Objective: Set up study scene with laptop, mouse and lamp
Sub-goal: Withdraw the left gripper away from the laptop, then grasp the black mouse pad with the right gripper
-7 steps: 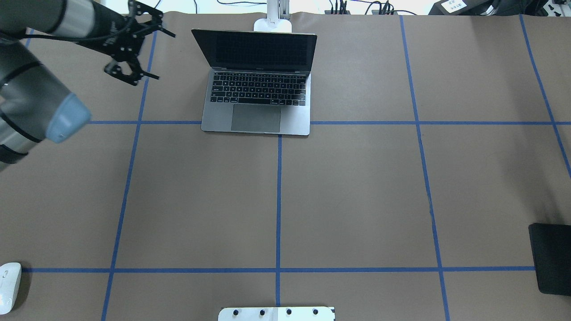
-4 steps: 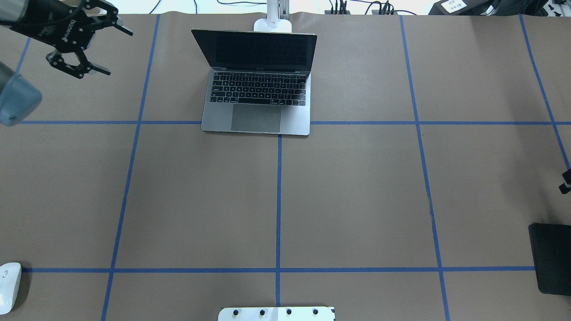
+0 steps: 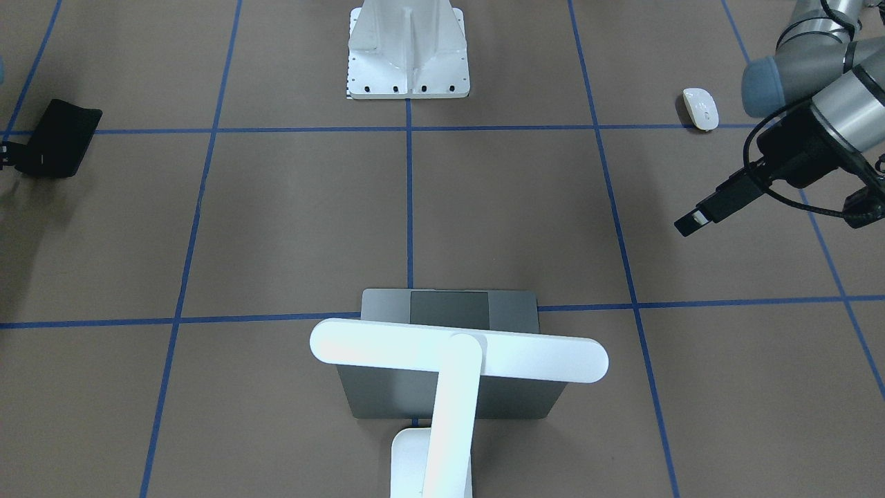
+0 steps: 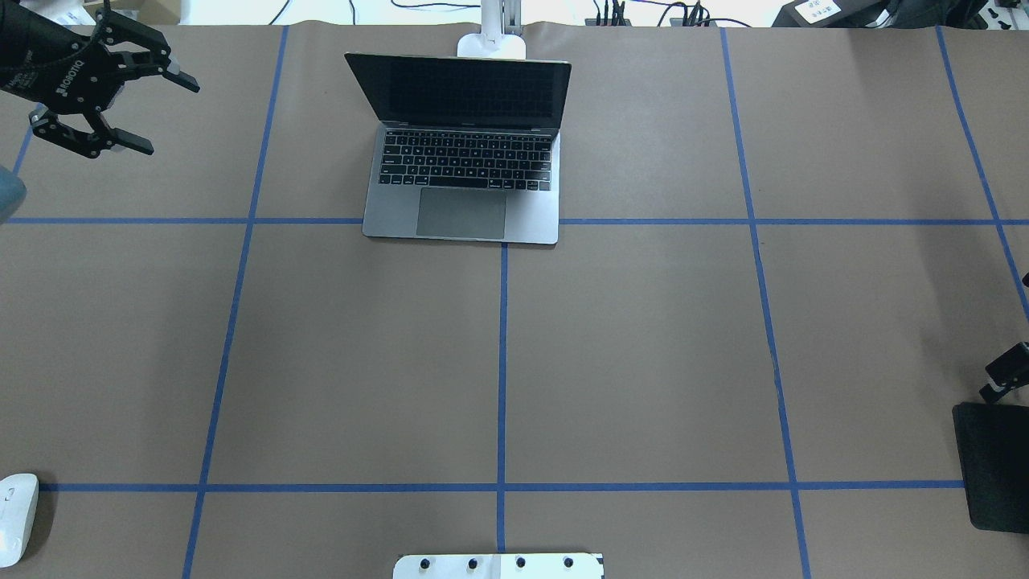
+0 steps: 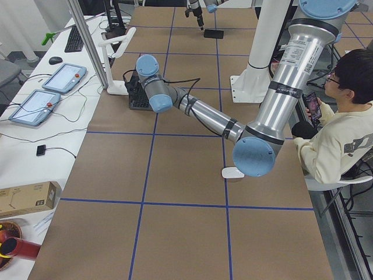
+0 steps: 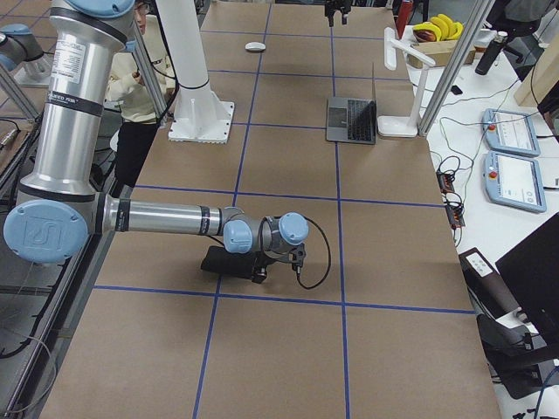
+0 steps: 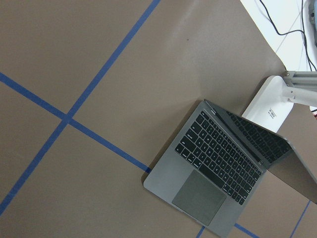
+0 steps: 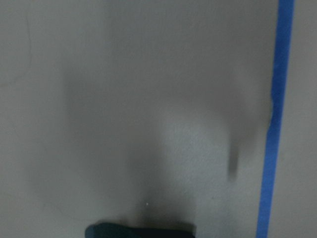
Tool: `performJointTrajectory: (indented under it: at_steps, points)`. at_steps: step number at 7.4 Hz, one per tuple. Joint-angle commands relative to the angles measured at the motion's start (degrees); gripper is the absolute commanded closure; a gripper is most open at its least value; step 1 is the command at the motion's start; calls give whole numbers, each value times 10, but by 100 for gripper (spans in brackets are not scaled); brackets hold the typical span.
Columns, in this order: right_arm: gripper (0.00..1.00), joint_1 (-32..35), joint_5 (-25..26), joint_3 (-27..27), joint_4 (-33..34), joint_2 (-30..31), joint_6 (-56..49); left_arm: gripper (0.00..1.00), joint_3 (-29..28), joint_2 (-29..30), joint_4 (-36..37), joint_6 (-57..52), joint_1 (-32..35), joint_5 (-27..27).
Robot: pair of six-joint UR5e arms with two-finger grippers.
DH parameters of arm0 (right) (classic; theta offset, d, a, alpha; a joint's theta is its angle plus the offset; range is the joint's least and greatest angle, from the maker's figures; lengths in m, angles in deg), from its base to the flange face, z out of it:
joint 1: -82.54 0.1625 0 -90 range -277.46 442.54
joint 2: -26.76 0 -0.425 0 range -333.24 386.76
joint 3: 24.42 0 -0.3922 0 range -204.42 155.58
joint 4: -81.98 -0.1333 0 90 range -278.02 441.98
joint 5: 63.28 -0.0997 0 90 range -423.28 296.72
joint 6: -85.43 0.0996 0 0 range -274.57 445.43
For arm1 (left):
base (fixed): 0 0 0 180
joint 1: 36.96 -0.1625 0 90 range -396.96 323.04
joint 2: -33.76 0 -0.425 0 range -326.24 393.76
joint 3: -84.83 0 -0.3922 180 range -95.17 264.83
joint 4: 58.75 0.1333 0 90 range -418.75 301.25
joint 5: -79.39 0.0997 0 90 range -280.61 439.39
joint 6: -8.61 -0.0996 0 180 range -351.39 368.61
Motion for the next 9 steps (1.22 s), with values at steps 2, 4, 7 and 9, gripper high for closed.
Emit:
performJointTrajectory:
  at_steps: [2,4,7,9]
  points:
    - [0,-32,4,4,4,17,6,1,14,-1,1,-4,0,-3]
    - [0,-36,13,1,4,22,6,1,18,-3,1,-4,0,-3]
    - [0,-39,30,-1,3,36,6,1,28,-12,1,-4,0,-3]
    - [0,-40,22,0,-1,34,7,1,29,-11,2,-4,0,-4]
